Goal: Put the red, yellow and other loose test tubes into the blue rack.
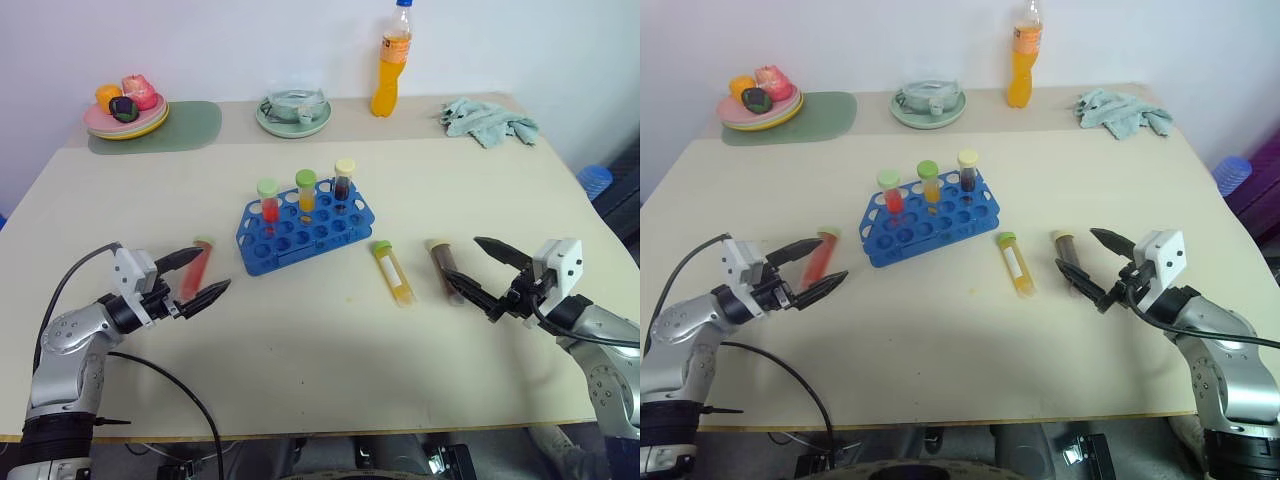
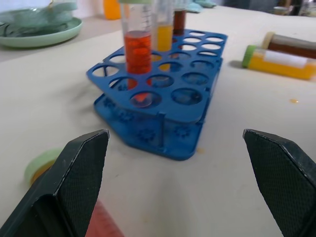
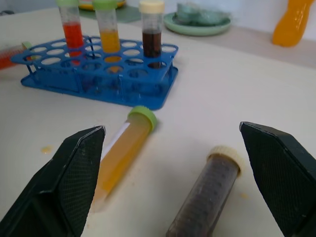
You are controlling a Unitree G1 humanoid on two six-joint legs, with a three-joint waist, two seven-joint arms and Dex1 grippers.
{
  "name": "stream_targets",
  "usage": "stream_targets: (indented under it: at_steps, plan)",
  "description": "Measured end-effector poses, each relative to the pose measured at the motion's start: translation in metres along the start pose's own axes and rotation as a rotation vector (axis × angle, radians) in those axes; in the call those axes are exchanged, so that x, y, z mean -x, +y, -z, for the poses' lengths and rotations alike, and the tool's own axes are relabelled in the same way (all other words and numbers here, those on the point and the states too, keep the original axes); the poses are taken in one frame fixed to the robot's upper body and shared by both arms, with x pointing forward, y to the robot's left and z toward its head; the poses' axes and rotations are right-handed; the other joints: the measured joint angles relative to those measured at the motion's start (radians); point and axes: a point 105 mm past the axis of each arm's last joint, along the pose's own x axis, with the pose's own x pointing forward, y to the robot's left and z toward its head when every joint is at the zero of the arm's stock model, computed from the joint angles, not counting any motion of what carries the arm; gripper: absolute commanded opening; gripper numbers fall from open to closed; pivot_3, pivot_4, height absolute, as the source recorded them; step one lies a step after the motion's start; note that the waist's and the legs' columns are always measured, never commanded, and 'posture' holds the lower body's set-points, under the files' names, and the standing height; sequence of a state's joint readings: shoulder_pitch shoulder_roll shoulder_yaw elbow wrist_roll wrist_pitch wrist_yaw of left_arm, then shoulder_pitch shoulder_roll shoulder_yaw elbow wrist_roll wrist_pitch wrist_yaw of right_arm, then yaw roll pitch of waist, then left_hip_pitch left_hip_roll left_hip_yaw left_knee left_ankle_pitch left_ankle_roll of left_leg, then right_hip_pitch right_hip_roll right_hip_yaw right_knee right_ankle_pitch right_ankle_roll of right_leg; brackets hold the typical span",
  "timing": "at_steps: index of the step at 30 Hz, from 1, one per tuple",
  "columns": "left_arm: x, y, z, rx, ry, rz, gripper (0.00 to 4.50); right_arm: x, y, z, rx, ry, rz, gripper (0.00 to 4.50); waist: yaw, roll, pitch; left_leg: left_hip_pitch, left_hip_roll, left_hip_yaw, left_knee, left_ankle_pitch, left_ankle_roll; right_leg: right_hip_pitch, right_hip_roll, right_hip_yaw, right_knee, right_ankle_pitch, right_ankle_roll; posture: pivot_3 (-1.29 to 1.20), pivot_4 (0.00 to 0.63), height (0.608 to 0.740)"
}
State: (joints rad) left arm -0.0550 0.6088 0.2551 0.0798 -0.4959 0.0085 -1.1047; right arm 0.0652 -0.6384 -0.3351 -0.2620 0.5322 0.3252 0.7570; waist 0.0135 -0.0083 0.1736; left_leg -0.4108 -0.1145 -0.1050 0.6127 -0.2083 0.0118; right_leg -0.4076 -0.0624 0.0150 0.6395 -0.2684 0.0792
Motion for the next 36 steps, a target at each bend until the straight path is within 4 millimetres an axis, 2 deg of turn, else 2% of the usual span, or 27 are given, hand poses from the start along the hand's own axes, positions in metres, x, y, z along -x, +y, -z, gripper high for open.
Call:
stream_targets:
  at_steps: [3, 7, 12, 16, 18, 21, 26, 36]
  plan:
    - [-0.005, -0.013, -0.004, -0.004, -0.01, 0.114, 4.45, -0.005, -0.011, 0.003, 0.015, 0.08, 0.126, 4.5, 0.0, 0.0, 0.0, 0.0, 0.0, 0.0, 0.0, 0.0, 0.0, 0.0, 0.0, 0.0, 0.0, 0.0, 0.0, 0.0, 0.15, 0.74]
    - [-0.021, -0.031, -0.024, -0.038, -0.061, 0.259, 4.45, -0.014, -0.023, -0.002, 0.071, 0.208, 0.252, 4.5, 0.0, 0.001, 0.0, -0.001, 0.0, 0.0, 0.0, 0.0, 0.0, -0.001, 0.0, 0.0, 0.0, 0.0, 0.0, 0.0, 0.15, 0.74]
    - [-0.038, -0.049, -0.04, -0.08, -0.09, 0.4, 4.45, -0.027, -0.02, -0.008, -0.067, 0.348, 0.203, 4.5, -0.001, 0.001, 0.0, -0.001, 0.0, 0.0, 0.0, 0.001, 0.002, -0.001, 0.0, 0.0, 0.0, 0.0, 0.0, 0.0, 0.15, 0.74]
    - [-0.046, -0.061, -0.041, -0.089, -0.08, 0.49, 4.45, -0.036, -0.011, -0.014, -0.187, 0.42, 0.141, 4.5, -0.002, 0.001, 0.0, -0.001, 0.0, 0.0, -0.001, 0.001, 0.003, -0.001, 0.0, 0.0, -0.001, 0.0, 0.0, 0.0, 0.15, 0.74]
    - [-0.051, -0.064, -0.041, -0.1, -0.07, 0.517, 4.45, -0.042, -0.008, -0.017, -0.311, 0.429, 0.114, 4.5, -0.002, 0.001, 0.001, -0.002, 0.0, 0.0, 0.0, 0.001, 0.003, -0.001, 0.0, 0.0, -0.001, 0.0, 0.0, 0.0, 0.15, 0.74]
    - [-0.057, -0.065, -0.04, -0.128, -0.049, 0.538, 4.45, -0.045, -0.003, -0.015, -0.368, 0.484, 0.097, 4.5, 0.002, 0.001, 0.001, -0.002, 0.0, 0.0, 0.0, 0.001, 0.003, -0.001, 0.0, -0.001, -0.002, 0.0, 0.0, 0.0, 0.15, 0.74]
    - [-0.064, -0.069, -0.032, -0.136, -0.008, 0.556, 4.45, -0.046, -0.003, -0.003, -0.379, 0.587, 0.123, 4.5, -0.003, 0.001, 0.001, -0.005, 0.0, 0.0, 0.0, 0.0, 0.005, -0.003, 0.0, 0.0, -0.004, 0.002, 0.003, 0.0, 0.15, 0.74]
    - [-0.078, -0.073, -0.037, -0.143, -0.03, 0.565, 4.45, -0.052, -0.013, 0.005, -0.322, 0.704, 0.181, 4.5, -0.002, 0.001, 0.001, -0.007, -0.001, 0.0, 0.001, 0.0, 0.005, -0.004, 0.0, -0.001, -0.004, 0.003, 0.004, 0.0, 0.15, 0.74]
